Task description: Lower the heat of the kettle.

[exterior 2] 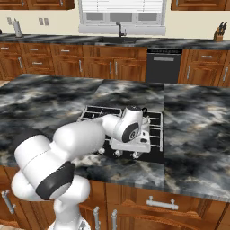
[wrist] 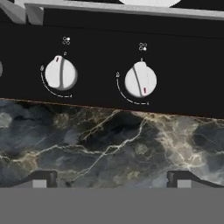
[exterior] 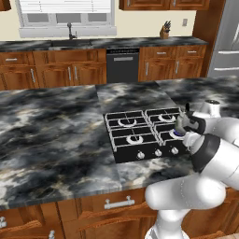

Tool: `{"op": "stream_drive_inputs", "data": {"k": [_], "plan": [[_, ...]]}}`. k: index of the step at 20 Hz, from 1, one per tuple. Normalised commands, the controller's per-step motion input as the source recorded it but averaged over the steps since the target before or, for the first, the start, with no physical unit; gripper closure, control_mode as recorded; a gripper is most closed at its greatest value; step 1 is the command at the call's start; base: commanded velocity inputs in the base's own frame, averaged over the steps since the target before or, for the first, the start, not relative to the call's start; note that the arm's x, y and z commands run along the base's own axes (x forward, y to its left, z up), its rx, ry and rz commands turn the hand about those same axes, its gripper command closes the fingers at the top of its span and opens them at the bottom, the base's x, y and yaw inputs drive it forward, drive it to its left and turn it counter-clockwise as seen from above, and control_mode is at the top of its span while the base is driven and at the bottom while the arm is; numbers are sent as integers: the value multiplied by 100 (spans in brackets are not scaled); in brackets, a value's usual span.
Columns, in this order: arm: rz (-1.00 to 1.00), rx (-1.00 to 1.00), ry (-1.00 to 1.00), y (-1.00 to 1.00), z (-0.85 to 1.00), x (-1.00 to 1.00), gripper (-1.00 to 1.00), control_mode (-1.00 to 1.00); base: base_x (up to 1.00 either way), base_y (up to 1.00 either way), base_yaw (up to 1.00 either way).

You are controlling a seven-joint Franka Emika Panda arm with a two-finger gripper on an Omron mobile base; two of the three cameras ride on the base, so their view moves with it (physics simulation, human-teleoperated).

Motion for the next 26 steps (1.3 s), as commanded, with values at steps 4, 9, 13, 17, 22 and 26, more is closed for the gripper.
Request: {"op": "stream_drive_inputs", "data": {"k": [4, 9, 13, 17, 22, 26], "plan": [[0, 0, 0, 0, -10, 22, -100, -100, 0, 0, 0], [0, 0, 0, -3, -12, 16, -100, -100, 0, 0, 0], [0, 0, 2, -1, -13, 16, -100, -100, 0, 0, 0], [0, 0, 2, -6, -11, 12, -100, -100, 0, 0, 0], [0, 0, 0, -10, -12, 7, -100, -100, 0, 0, 0], [0, 0, 0, -4, -12, 11, -100, -100, 0, 0, 0]]}}
